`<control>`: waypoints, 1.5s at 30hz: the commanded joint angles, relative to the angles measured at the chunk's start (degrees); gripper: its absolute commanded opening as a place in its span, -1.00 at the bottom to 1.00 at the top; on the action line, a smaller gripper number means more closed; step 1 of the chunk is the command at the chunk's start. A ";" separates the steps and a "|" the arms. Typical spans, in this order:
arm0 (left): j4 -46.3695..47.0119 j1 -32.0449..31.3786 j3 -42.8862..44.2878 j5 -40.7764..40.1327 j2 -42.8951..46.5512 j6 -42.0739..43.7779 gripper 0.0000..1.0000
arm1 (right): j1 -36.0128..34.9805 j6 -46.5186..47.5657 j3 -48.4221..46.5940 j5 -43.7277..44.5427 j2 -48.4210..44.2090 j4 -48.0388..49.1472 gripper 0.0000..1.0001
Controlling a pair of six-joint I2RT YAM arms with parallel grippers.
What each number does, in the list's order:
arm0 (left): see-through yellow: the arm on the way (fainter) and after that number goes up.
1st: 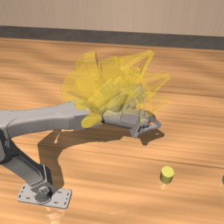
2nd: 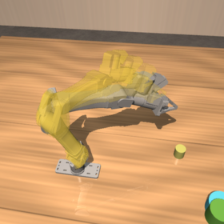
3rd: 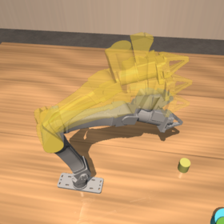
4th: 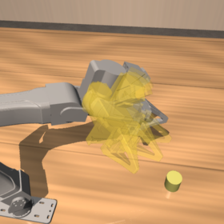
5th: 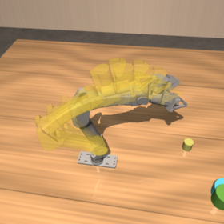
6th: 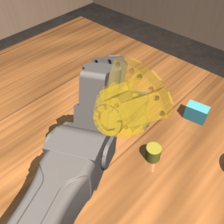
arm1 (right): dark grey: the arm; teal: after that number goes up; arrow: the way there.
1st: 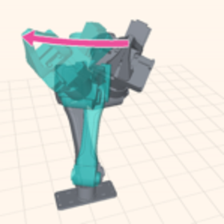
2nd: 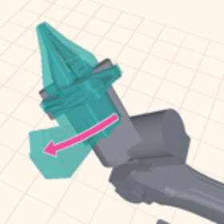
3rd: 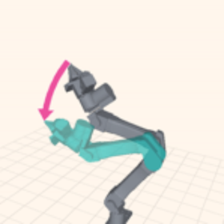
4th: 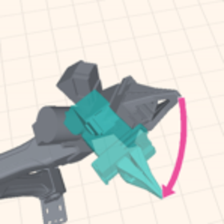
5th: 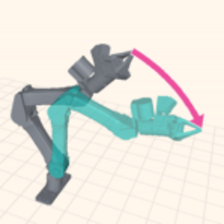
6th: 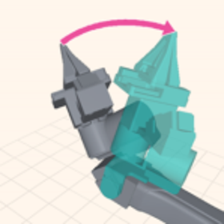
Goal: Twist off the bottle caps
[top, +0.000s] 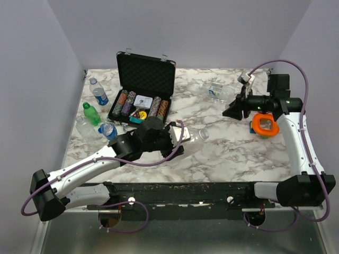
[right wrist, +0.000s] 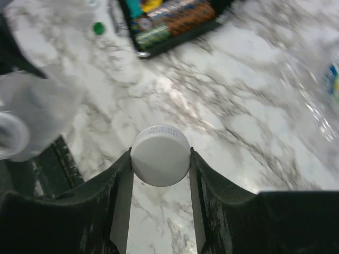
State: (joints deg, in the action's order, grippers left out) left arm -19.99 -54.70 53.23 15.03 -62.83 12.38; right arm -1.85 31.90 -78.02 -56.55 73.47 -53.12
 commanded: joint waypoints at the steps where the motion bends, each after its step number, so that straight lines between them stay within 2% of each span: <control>1: -2.51 0.56 0.38 -1.31 4.64 4.75 -1.00 | 7.02 -14.74 5.32 15.74 1.76 15.91 -0.48; 4: -0.77 0.91 -0.93 -1.93 7.62 6.77 -1.00 | 8.96 -18.35 9.10 28.92 3.25 24.79 -0.46; 7: 4.24 1.61 -5.23 -1.84 11.22 8.09 -1.00 | 10.46 -20.81 11.30 37.28 5.79 31.04 -0.42; 12: 13.73 2.93 -13.58 -1.58 15.89 8.10 -1.00 | 12.04 -23.11 5.08 45.82 16.15 31.42 -0.39; 17: 11.11 3.28 -14.12 -5.18 15.81 9.68 -1.00 | 13.10 -23.20 -3.70 47.24 26.96 29.13 -0.37; 20: 11.29 3.28 -14.21 -4.48 15.63 10.03 -1.00 | 13.19 -23.02 -9.06 47.07 33.12 26.50 -0.35; 29: 10.85 3.28 -14.21 -2.46 14.93 10.29 -1.00 | 13.27 -23.99 -18.91 46.36 44.03 22.37 -0.28; 34: 10.76 3.28 -14.30 -2.11 14.40 10.47 -1.00 | 13.27 -22.85 -22.96 47.50 47.81 20.25 -0.25; 45: 10.58 3.28 -14.39 -2.37 13.87 10.65 -1.00 | 13.18 -21.44 -24.99 46.10 51.33 18.41 -0.20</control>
State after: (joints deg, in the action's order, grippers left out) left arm -11.22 -51.70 38.57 11.62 -48.99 22.24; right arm 11.11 9.15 -100.53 -10.72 123.13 -32.38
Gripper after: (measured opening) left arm 0.731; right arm 0.491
